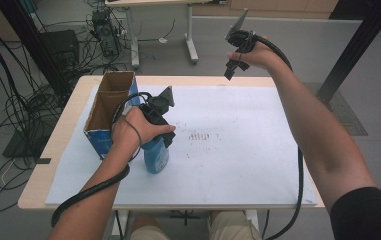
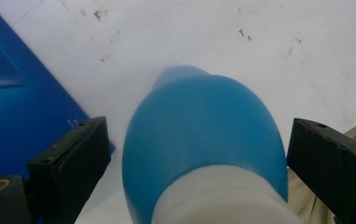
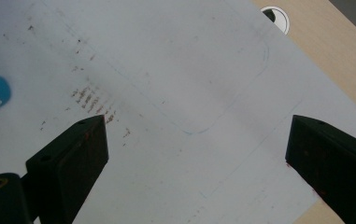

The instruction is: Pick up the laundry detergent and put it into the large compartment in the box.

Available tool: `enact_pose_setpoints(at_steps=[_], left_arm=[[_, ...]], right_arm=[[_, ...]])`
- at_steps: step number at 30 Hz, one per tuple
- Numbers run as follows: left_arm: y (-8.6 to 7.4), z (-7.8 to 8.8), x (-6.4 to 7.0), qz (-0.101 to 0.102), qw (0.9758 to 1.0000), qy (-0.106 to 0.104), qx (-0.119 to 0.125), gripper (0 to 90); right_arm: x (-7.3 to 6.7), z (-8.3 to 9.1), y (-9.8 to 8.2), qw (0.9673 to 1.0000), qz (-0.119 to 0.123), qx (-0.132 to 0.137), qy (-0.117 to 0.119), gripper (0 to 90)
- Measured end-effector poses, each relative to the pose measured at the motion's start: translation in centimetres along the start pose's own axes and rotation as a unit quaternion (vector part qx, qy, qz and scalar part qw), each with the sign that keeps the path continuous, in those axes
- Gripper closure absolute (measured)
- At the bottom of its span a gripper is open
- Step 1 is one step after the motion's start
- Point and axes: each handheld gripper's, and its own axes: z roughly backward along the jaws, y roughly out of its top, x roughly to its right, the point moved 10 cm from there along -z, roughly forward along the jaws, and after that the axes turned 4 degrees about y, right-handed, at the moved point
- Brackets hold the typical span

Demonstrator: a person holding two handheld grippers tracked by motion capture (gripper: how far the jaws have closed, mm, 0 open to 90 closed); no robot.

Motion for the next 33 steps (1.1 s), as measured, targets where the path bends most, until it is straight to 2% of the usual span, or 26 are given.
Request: enact_pose_setpoints(at_steps=[33], left_arm=[[0.05,-0.12,0.03,-0.002,1.0,0.0,0.001,6.9]], right_arm=[[-0.07,-0.04,0.01,1.0,0.0,-0.003,0.001,5.8]])
